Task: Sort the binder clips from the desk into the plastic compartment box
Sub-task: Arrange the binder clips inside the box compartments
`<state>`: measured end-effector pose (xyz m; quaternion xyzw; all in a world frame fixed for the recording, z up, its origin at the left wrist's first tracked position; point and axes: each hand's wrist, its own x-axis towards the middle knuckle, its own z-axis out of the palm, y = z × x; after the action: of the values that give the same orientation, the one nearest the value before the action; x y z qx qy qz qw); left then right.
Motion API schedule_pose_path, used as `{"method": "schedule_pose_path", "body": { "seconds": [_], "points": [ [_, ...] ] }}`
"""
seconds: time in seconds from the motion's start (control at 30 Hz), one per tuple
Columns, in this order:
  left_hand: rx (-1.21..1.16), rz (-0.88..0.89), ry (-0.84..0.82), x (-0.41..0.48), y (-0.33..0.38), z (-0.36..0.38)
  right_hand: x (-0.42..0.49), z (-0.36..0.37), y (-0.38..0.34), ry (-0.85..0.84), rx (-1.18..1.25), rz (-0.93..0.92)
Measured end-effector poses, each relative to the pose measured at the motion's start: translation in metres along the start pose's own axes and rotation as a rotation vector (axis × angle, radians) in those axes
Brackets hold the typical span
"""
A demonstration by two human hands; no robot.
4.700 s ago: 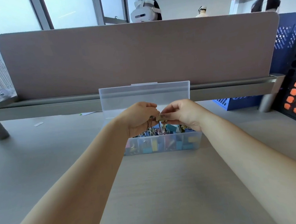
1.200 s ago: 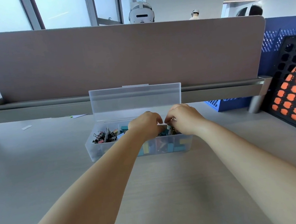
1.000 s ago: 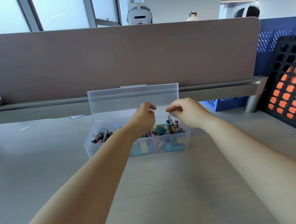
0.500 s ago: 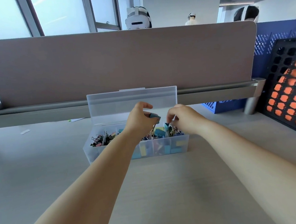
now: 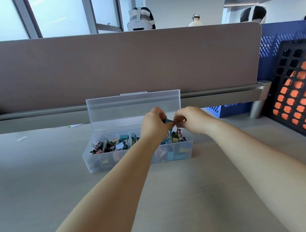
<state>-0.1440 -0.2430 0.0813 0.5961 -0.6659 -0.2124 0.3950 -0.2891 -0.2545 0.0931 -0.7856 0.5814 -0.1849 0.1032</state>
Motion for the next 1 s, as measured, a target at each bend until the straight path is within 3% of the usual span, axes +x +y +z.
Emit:
{"method": "schedule_pose_path", "body": {
  "seconds": [0.3,0.53,0.63,0.77,1.0],
  "points": [
    [-0.055,-0.051,-0.2,0.0,0.009,0.013,-0.005,0.007,0.011,0.062,0.032,0.023],
    [0.226,0.044,-0.171,-0.003,0.001,0.006,-0.008,0.007,0.012,-0.005,0.037,-0.018],
    [0.381,0.036,-0.245,-0.004,-0.003,0.001,-0.008,0.004,0.013,-0.018,0.041,-0.034],
    [0.403,0.04,-0.331,-0.005,-0.001,0.002,-0.008,-0.001,0.008,-0.069,0.031,-0.014],
    [0.449,0.036,-0.283,0.002,0.002,0.005,-0.011,-0.007,0.008,-0.016,0.107,-0.006]
  ]
}}
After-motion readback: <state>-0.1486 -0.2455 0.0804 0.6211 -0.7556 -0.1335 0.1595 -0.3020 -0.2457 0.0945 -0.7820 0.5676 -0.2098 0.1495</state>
